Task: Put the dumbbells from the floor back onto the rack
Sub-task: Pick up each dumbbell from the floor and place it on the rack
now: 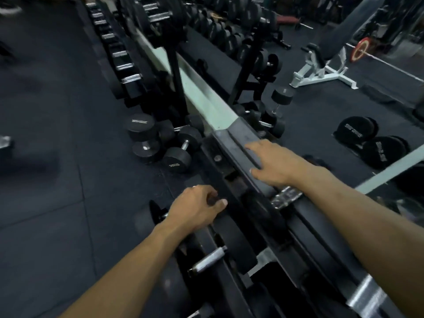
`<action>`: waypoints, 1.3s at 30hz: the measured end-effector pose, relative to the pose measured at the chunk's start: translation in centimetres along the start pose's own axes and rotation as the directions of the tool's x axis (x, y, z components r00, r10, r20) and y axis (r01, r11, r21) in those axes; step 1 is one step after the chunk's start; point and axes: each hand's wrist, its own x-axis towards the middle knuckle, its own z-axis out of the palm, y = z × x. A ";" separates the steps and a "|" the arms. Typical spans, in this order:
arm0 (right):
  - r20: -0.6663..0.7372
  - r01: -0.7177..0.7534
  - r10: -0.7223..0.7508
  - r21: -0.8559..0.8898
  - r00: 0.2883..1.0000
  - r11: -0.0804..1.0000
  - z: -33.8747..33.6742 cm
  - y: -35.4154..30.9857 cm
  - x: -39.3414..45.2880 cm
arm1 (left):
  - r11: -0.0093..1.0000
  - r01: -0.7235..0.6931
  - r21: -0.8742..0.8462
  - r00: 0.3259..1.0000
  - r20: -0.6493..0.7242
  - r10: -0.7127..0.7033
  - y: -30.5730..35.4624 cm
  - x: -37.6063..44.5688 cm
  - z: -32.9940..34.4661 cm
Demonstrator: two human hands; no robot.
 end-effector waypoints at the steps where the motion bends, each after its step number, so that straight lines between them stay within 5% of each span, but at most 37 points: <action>1: 0.027 0.031 -0.030 -0.012 0.999 0.999 0.1 -2.0 0.3 | 1.000 0.024 0.017 1.000 -0.007 -0.024 -1.6 -1.2 -0.7; 12: 0.158 0.312 -0.295 -0.101 0.943 0.945 6.3 -30.1 1.3 | 0.926 0.345 -0.152 0.927 -0.098 -0.361 -23.6 -19.5 -7.0; 21: 0.390 0.559 -0.495 -0.063 0.776 0.827 22.5 -53.3 1.1 | 0.740 0.634 -0.225 0.748 -0.066 -0.661 -44.2 -36.0 -3.8; 35: 0.664 0.747 -0.563 0.010 0.493 0.665 56.3 -64.8 8.4 | 0.361 0.837 -0.411 0.450 0.144 -0.881 -66.1 -37.5 20.2; 39: 0.686 0.756 -0.555 0.010 0.471 0.654 64.5 -65.4 10.7 | 0.258 0.817 -0.515 0.382 0.149 -0.912 -71.5 -34.3 26.4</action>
